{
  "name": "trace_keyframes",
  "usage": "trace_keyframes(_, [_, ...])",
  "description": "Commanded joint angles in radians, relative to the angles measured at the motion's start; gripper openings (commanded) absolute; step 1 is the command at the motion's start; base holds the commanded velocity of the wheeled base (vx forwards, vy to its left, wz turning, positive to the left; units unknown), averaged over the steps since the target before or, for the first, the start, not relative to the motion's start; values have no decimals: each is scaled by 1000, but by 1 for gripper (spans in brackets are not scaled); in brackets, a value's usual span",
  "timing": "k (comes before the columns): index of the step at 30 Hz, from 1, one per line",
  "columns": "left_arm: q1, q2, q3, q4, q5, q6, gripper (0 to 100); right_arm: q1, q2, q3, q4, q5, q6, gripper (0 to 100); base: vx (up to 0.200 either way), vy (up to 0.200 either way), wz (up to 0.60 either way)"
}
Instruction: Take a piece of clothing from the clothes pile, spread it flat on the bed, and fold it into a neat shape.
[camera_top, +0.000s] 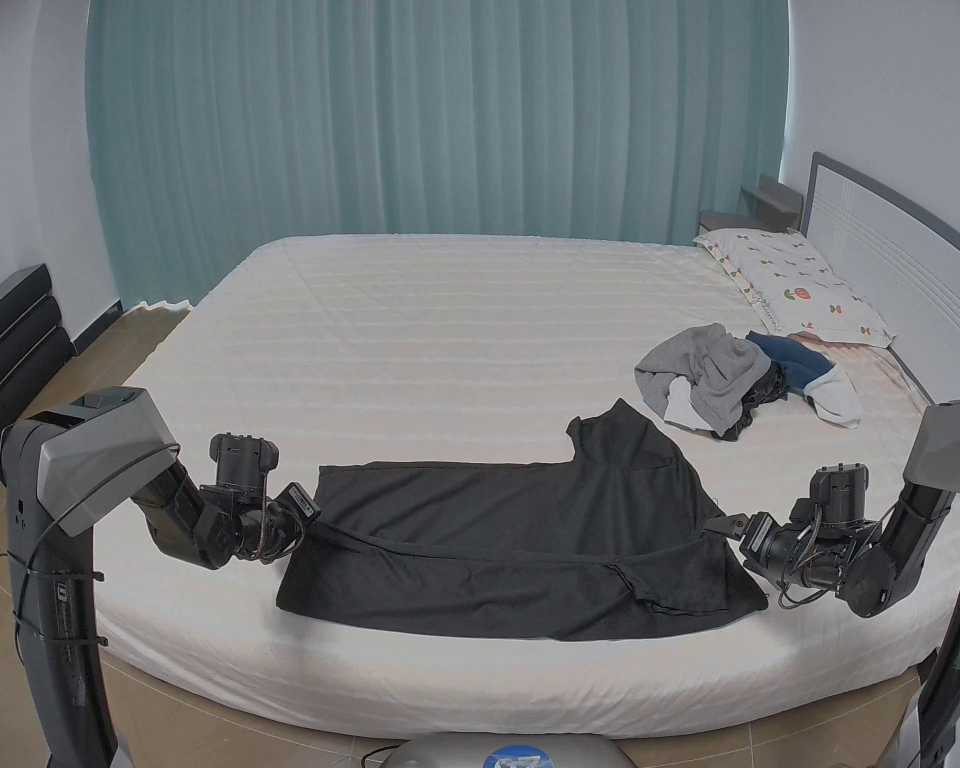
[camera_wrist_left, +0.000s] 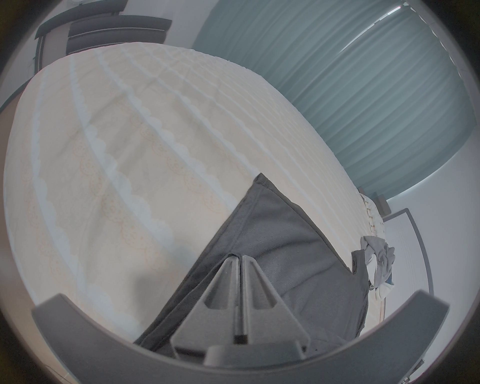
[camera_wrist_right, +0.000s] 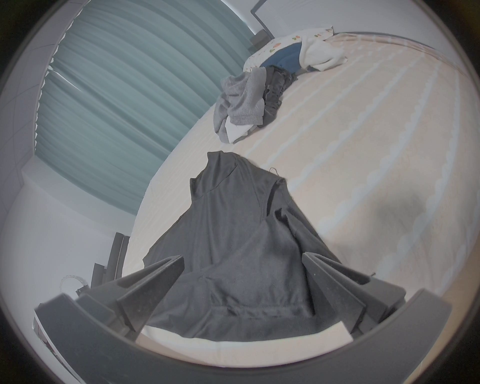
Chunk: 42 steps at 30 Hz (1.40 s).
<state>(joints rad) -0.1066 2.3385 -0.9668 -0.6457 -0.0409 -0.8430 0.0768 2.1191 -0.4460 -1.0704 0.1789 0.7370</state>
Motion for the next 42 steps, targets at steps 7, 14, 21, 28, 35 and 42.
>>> trace_keyframes(7, [4, -18, 16, 3, 1, -22, 0, -11, 128, -99, -11, -21, -68, 100, 0, 0, 0])
trace_keyframes(14, [4, -24, 23, 3, -1, -25, 0, -28, 180, -168, -9, -6, -153, 100, 0, 0, 0])
trace_keyframes(21, [4, -25, 25, 3, -1, -25, 0, -23, 209, -235, 6, 27, -162, 100, 0, 0, 0])
trace_keyframes(28, [4, -25, 25, 3, -1, -25, 0, -22, 259, -293, 9, 24, -165, 100, 0, 0, 0])
trace_keyframes(35, [5, -25, 25, 5, -1, -25, 0, -29, 283, -343, 7, 22, -212, 100, 0, 0, 0])
trace_keyframes(42, [5, -25, 30, 3, -1, -25, 0, -29, 323, -341, -11, 22, -298, 100, 0, 0, 0])
